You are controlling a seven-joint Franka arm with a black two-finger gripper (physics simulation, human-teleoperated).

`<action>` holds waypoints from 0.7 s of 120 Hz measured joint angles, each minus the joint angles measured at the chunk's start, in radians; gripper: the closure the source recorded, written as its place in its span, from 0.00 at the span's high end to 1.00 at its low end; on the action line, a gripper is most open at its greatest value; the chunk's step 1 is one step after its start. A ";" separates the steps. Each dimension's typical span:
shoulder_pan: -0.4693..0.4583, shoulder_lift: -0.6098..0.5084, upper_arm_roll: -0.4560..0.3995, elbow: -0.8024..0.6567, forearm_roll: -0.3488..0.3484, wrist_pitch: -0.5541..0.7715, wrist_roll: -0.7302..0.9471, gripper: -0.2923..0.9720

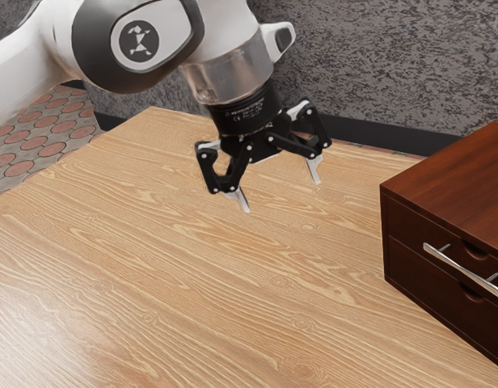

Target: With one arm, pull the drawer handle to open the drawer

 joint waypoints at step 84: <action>-0.017 0.043 -0.055 -0.140 -0.013 0.307 -0.224 0.75</action>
